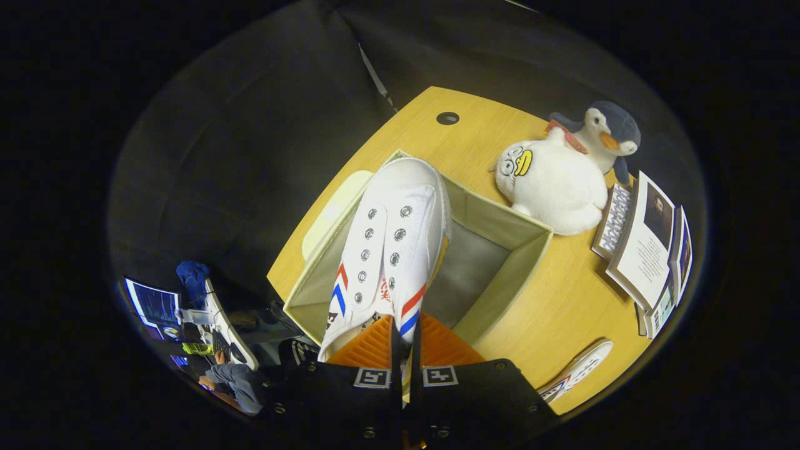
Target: Open the storage box then place both shoes into the box .Put the left shoe in first, then the right shoe, with the right side of both shoes facing outward in a uniform manner.
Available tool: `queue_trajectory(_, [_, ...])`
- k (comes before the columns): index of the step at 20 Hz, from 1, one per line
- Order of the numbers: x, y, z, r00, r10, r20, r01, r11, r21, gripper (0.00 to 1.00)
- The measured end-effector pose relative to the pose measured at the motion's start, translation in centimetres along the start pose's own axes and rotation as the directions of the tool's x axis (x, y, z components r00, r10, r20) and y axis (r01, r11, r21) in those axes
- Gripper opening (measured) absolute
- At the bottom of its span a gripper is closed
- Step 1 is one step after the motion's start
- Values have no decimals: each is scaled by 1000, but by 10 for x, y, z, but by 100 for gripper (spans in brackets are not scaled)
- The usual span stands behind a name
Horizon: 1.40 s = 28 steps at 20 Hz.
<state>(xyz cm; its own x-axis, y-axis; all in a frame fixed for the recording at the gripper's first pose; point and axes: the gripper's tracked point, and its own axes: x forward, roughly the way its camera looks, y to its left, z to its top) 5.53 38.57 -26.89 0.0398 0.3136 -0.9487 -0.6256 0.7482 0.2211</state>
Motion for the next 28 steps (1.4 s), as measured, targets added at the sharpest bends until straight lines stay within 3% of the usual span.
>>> queue_trajectory(1, [2,7,3,1000,21,1,-21,1000,-8,5])
queue_trajectory(2, [0,8,9,1000,14,19,-14,1000,-25,23])
queue_trajectory(3, [-3,7,15,999,12,41,-10,999,-36,32])
queue_trajectory(6, [-21,3,21,995,-21,95,26,999,-46,81])
queue_trajectory(17, [-99,-70,-7,973,-35,226,13,995,99,81])
queue_trajectory(28, [-114,-141,-92,967,-79,243,6,959,285,81])
